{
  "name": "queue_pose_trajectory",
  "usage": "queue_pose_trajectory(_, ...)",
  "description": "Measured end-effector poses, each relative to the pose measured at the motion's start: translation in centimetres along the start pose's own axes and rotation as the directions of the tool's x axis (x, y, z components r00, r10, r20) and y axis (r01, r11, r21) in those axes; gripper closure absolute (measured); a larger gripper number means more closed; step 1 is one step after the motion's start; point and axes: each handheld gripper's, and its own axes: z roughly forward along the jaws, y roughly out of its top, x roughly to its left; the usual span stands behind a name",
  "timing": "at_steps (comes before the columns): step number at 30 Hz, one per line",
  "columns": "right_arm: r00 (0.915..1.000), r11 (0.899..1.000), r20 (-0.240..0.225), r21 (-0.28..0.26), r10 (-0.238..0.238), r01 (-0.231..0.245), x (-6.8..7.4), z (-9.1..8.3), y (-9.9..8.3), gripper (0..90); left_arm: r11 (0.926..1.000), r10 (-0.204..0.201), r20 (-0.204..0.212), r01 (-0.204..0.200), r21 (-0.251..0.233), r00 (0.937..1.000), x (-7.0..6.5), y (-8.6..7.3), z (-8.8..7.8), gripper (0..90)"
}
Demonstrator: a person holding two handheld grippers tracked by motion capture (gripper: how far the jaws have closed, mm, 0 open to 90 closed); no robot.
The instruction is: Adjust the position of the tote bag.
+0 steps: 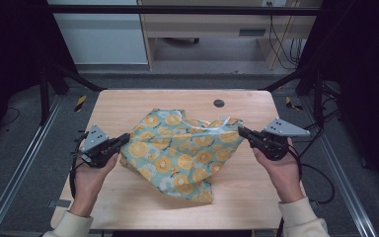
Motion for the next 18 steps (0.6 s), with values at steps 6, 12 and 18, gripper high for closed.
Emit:
queue_pose_trajectory(6,1.0,1.0,-0.001,0.004,0.006,-0.006,0.1,0.0,-0.3,90.0,1.0,-0.007,0.003,0.007,-0.002,1.0,0.0,-0.4,0.0,90.0)
queue_pose_trajectory(12,0.9999,1.0,-0.004,0.0,0.011,-0.011,0.1,0.2,-0.4,90.0,0.9999,-0.011,0.001,0.011,-0.006,0.9999,0.0,-0.7,-0.2,90.0)
queue_pose_trajectory(18,0.9998,1.0,-0.016,-0.006,0.01,-0.01,0.9,-0.4,-0.7,90.0,0.9999,-0.008,0.005,0.008,-0.014,1.0,-0.2,-1.4,-1.1,90.0)
